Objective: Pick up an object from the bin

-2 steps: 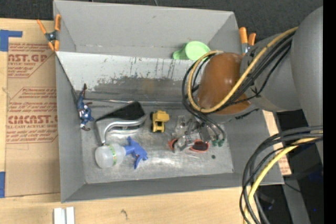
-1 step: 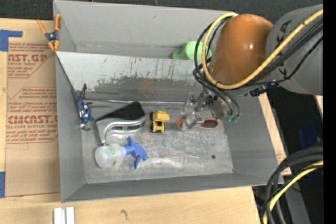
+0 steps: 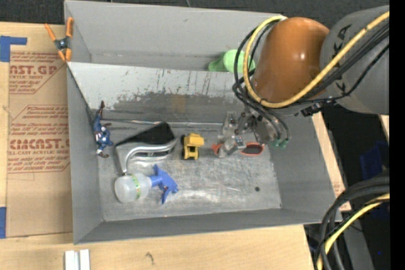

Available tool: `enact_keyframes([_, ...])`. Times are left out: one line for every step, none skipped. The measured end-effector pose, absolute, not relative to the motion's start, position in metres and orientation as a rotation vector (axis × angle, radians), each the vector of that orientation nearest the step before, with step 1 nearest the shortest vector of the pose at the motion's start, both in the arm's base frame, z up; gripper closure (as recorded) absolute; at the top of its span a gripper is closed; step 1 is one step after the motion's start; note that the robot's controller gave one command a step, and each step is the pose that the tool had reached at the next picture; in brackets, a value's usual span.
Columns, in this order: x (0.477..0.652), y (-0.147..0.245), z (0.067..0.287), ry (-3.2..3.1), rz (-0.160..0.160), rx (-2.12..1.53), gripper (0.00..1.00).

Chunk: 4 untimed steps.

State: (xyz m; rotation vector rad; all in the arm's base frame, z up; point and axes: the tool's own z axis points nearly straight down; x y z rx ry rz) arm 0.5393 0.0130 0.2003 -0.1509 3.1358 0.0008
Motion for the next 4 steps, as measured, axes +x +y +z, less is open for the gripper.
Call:
enact_keyframes([0.543, 0.011, 0.192, 3.135, 0.000, -0.157, 1.00])
enact_keyframes([0.548, 0.011, 0.190, 3.135, 0.000, -0.190, 1.00])
enact_keyframes([0.549, 0.012, 0.191, 3.133, 0.000, -0.197, 1.00])
enact_keyframes([0.545, 0.018, 0.214, 3.128, 0.000, -0.293, 1.00])
